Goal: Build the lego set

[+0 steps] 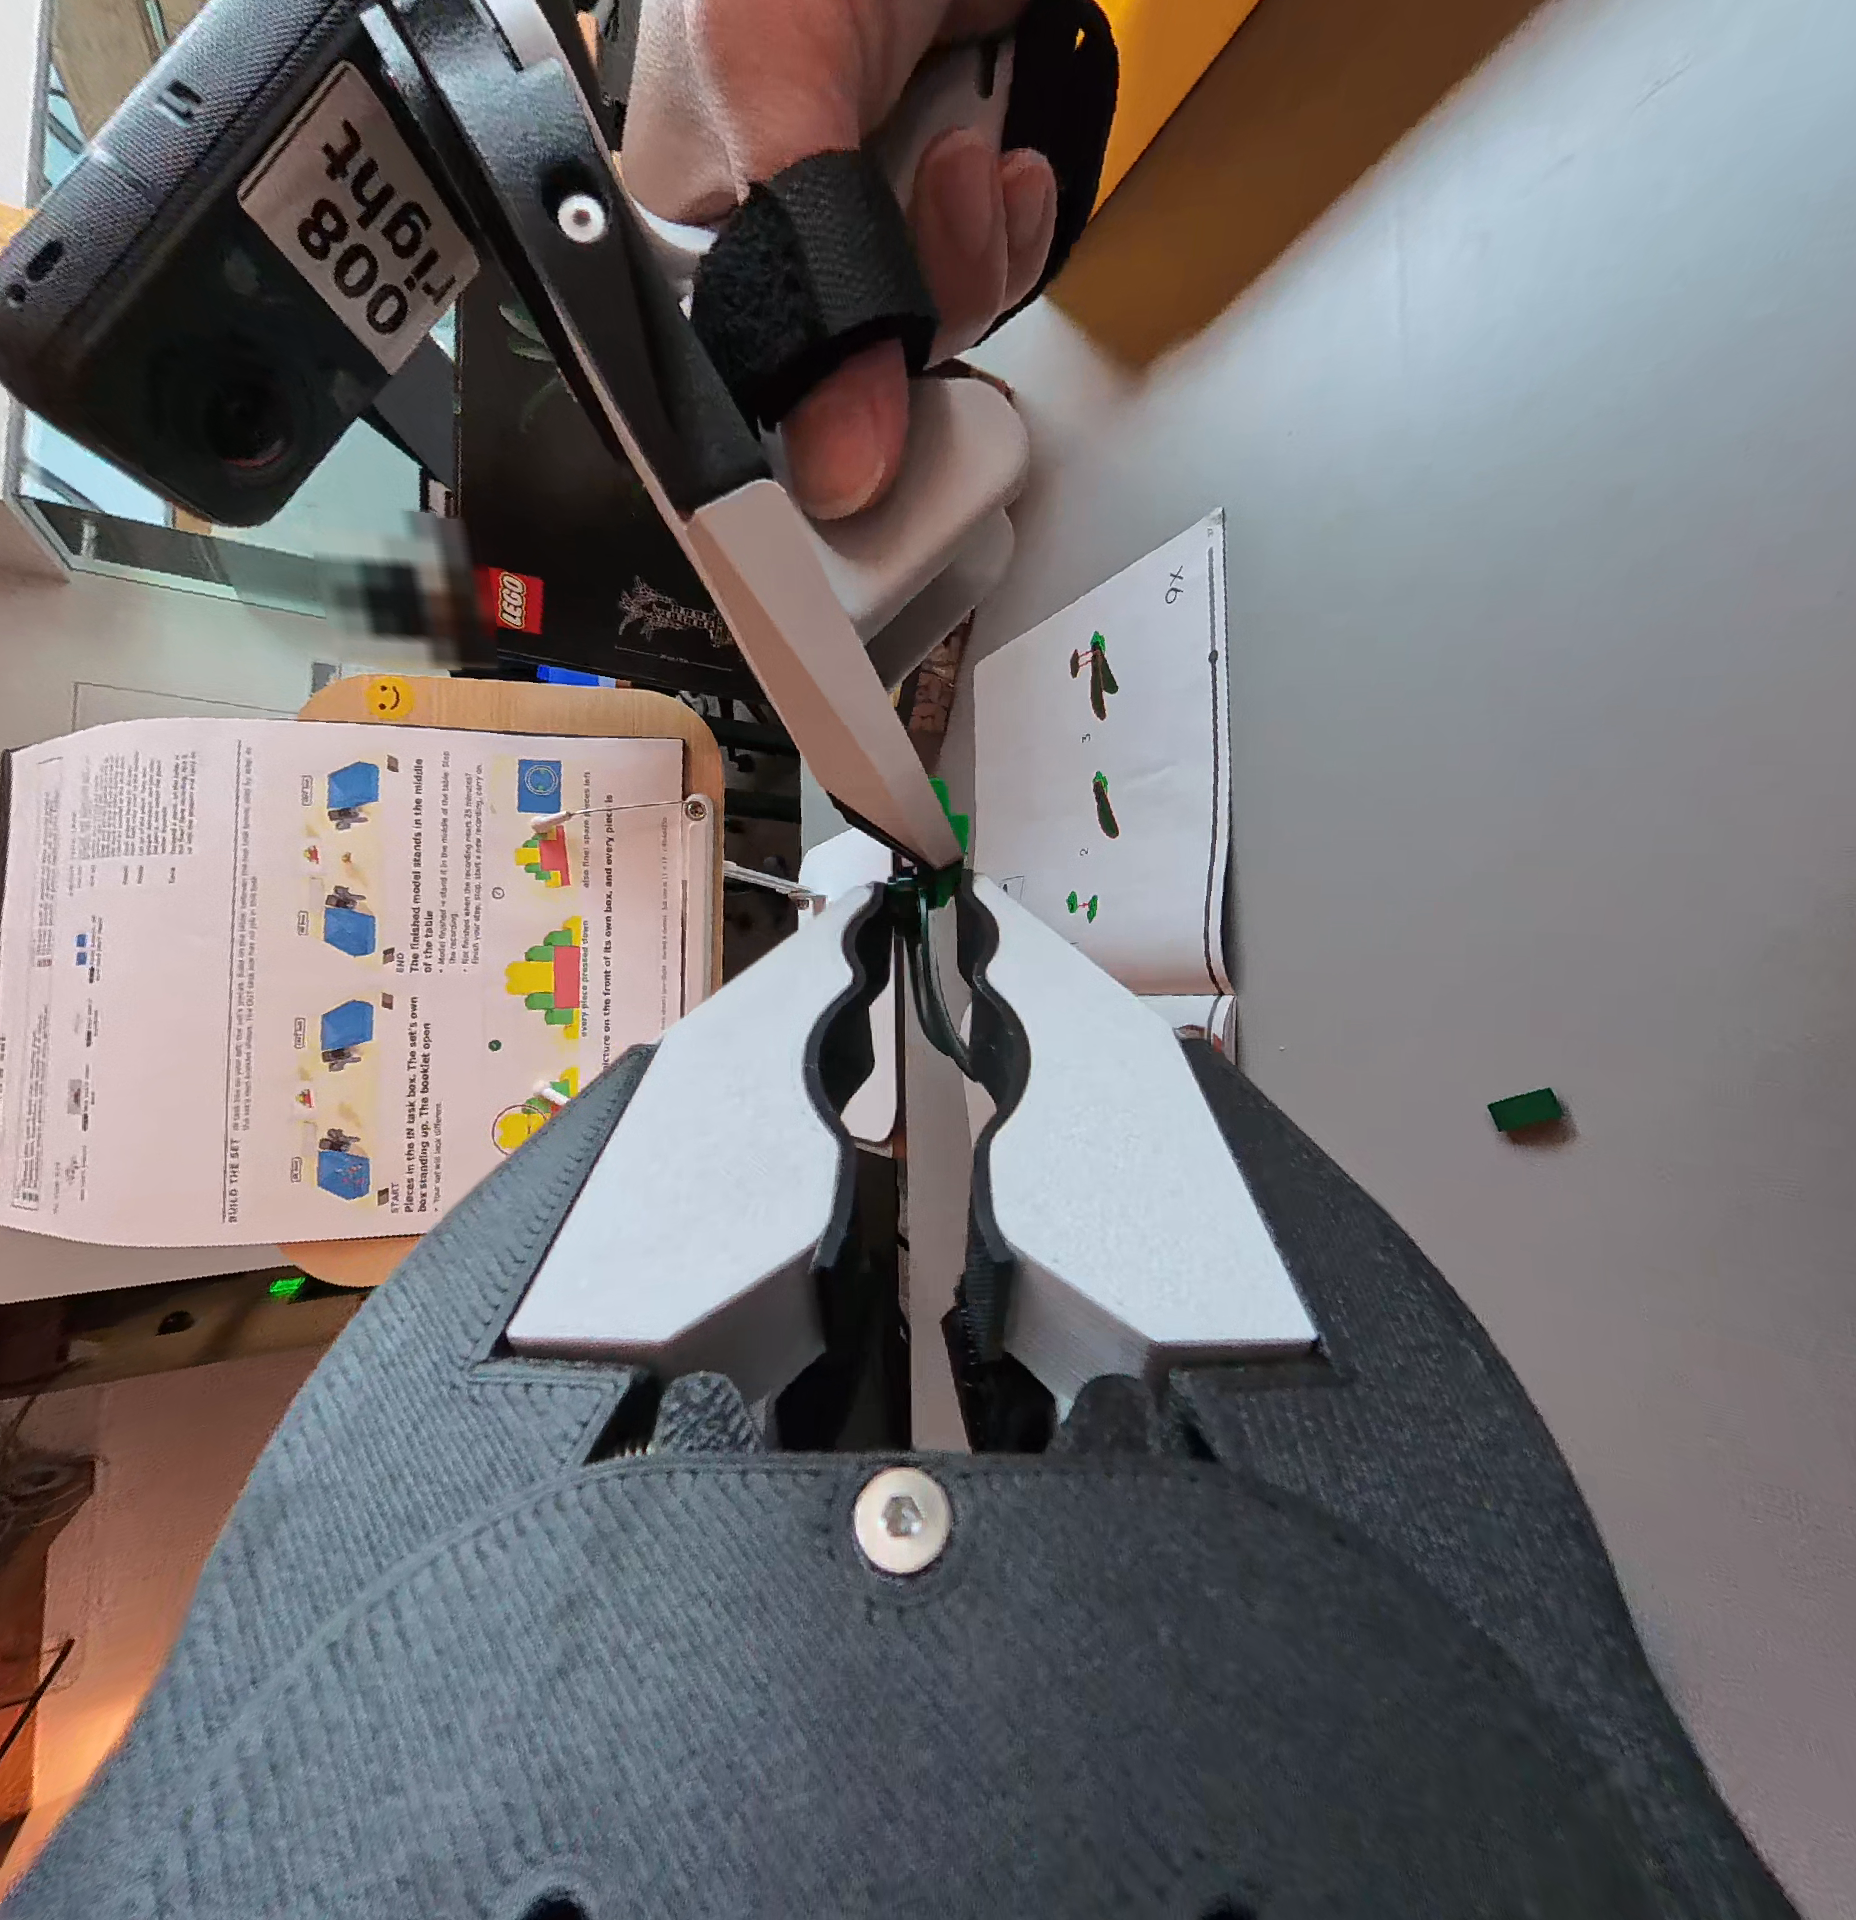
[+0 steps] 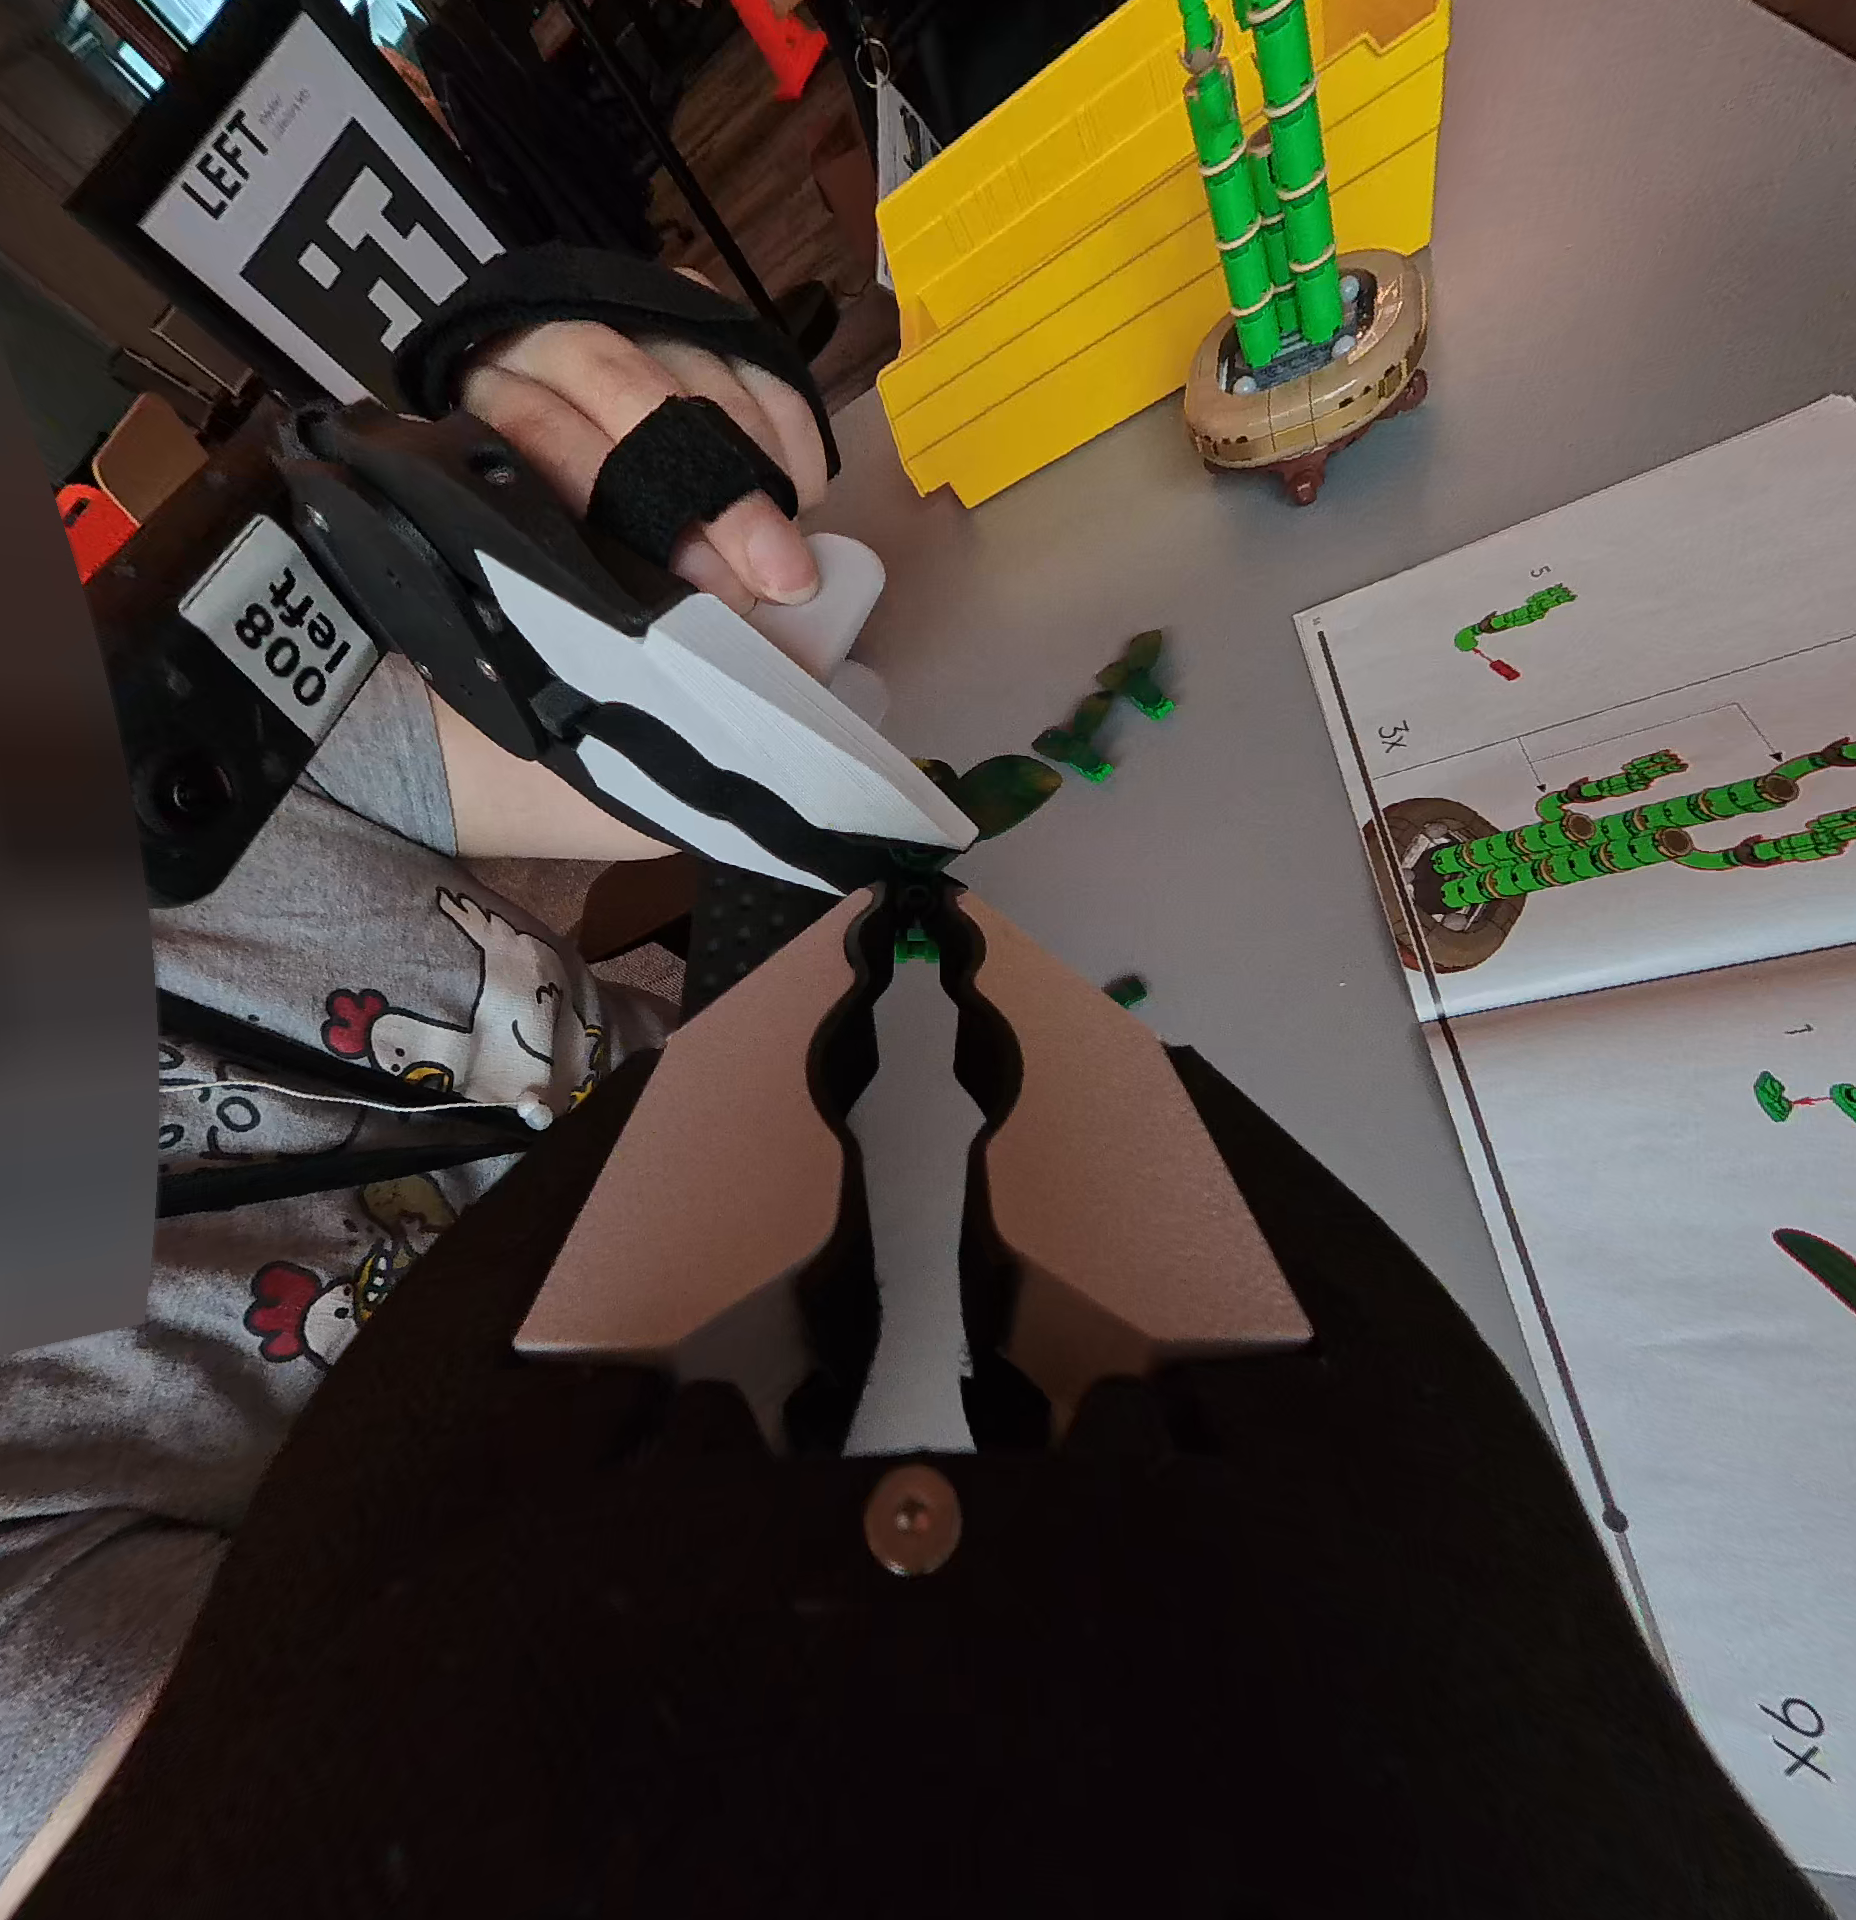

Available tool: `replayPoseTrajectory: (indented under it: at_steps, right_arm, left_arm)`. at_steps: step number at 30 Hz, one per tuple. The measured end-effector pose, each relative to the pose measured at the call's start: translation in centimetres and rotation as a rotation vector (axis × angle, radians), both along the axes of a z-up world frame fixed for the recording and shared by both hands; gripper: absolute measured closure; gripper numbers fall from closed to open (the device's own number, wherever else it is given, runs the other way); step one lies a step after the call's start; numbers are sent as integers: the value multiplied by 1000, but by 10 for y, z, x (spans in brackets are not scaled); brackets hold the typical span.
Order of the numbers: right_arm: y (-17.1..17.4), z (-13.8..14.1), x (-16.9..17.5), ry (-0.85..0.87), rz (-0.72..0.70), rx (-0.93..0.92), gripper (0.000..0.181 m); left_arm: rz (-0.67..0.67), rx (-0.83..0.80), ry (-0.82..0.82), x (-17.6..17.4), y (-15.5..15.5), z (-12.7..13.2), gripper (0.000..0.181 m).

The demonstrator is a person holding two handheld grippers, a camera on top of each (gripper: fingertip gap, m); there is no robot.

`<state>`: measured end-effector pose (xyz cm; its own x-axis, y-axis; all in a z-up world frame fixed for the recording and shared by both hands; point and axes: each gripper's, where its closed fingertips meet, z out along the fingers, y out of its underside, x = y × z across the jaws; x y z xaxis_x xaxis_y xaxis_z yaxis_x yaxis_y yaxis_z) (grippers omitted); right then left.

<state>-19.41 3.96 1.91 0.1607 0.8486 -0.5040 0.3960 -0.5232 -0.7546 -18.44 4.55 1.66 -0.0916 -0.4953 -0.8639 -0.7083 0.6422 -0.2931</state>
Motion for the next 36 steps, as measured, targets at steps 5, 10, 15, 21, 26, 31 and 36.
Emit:
replayPoseTrajectory:
  at_steps: [5,10,15,21,26,31,36]
  right_arm:
    - [2,-6,-2,-24,-5,-4,176]
    - [2,-6,-3,-12,1,-18,176]
    - [5,-2,-1,25,-7,-18,175]
    - [5,-3,-2,39,7,-28,175]
    - [3,2,0,85,30,-38,175]
    - [3,4,-1,105,39,-19,175]
    - [5,3,-2,102,30,10,171]
  left_arm:
    - [1,20,40,-2,2,-6,172]
    - [5,18,46,-3,2,-6,172]
    - [8,30,13,-2,4,-1,171]
    - [14,-19,4,-3,4,-3,170]
    - [11,-26,-26,0,3,1,170]
    - [8,-9,-24,-2,3,3,171]
    - [37,16,-12,-6,9,4,171]
